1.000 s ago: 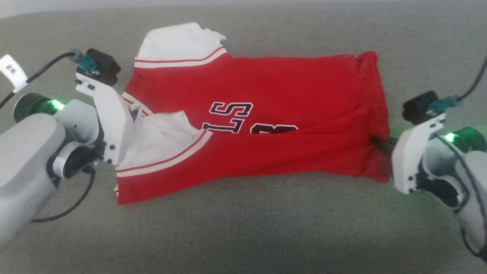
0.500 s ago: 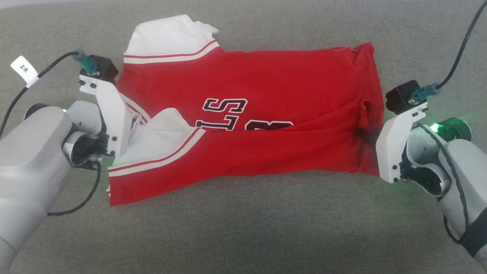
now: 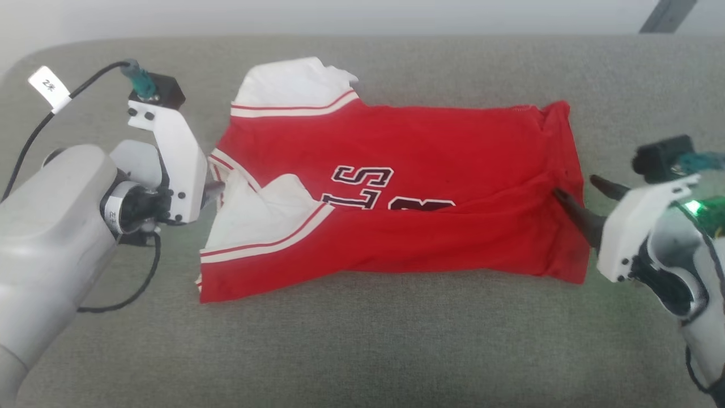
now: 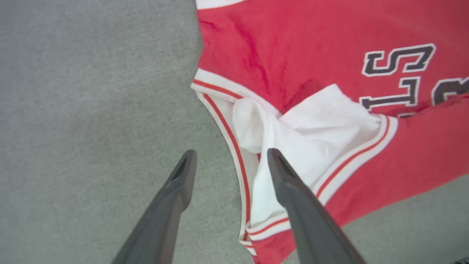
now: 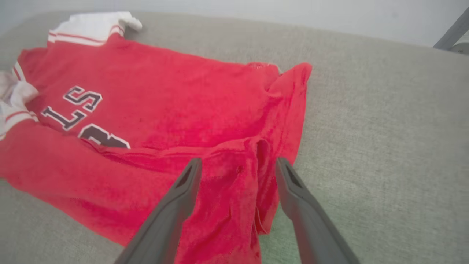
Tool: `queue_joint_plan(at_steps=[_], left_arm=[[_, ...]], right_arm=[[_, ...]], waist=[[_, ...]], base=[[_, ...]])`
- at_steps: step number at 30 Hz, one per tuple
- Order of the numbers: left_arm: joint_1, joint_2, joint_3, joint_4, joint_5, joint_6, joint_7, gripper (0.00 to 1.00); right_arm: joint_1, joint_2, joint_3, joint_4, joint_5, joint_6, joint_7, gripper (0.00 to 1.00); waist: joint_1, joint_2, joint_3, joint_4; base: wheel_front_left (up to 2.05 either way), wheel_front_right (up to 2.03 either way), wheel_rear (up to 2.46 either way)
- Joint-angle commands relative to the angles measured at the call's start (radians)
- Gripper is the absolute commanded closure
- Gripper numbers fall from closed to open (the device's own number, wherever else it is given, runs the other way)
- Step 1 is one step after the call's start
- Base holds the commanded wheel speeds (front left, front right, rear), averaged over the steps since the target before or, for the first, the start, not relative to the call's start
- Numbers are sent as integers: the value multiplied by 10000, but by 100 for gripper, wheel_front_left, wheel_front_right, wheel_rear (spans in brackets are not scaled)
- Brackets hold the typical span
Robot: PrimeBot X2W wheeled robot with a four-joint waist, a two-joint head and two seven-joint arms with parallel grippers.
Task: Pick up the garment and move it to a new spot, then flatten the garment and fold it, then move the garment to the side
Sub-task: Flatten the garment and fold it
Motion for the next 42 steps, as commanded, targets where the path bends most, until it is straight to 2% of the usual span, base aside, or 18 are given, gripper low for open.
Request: queue_joint_plan(at_steps=[1, 7, 8, 15, 20, 26, 31, 32, 33, 37, 42], left_arm=[[241, 93, -40, -270, -100, 180, 209, 0], [900, 698, -9, -1953, -537, 1040, 978, 0], [900, 698, -9, -1953, -537, 1040, 978, 0], [1867, 1628, 38, -3844, -1052, 2213, 1471, 0], [2439, 2083, 127, -4433, -1219, 2720, 1339, 0], [2853, 2171, 155, -3940, -964, 2447, 550, 0], [3074, 1664, 140, -2976, -1110, 1959, 117, 0], [3087, 1563, 76, -2816, -1093, 1802, 101, 44], [3107, 1432, 90, -2613, -1162, 1739, 50, 100], [3075, 1068, -6, -2131, -1167, 1302, -13, 100], [2811, 680, -44, -1755, -1002, 988, -184, 100]], right_arm=[[332, 95, -339, -120, -251, 1, -250, 0], [1448, 789, -1993, -844, -1200, 1, -803, 0], [1448, 789, -1993, -844, -1200, 1, -803, 0], [2145, 1725, -3220, -1978, -2152, 1, -846, 0], [2400, 2175, -3641, -2603, -2530, 1, -645, 0], [2552, 2554, -3870, -3036, -2729, 1, -335, 0], [2717, 2631, -3779, -3124, -2676, 1, 388, 0], [2744, 2580, -3685, -3163, -2643, 3, 618, 0], [2780, 2616, -3678, -3163, -2551, 1, 914, 0], [2785, 2769, -3768, -3133, -2355, 3, 2165, 0], [2464, 2765, -3777, -3023, -2453, 3, 3664, 0]], waist=[[0, 0, -214, 119], [0, 0, -330, 90], [0, 0, -330, 90], [0, 0, -113, -238], [0, 0, 141, -488], [0, 0, 448, -670], [0, 0, 626, -723], [0, 0, 650, -720], [0, 0, 670, -717], [0, 0, 768, -673], [0, 0, 948, -491]], base=[[0, 0, 0], [0, 0, 0], [0, 0, 0], [0, 0, 0], [0, 0, 0], [0, 0, 0], [0, 0, 0], [0, 0, 0], [0, 0, 0], [0, 0, 0], [0, 0, 0]])
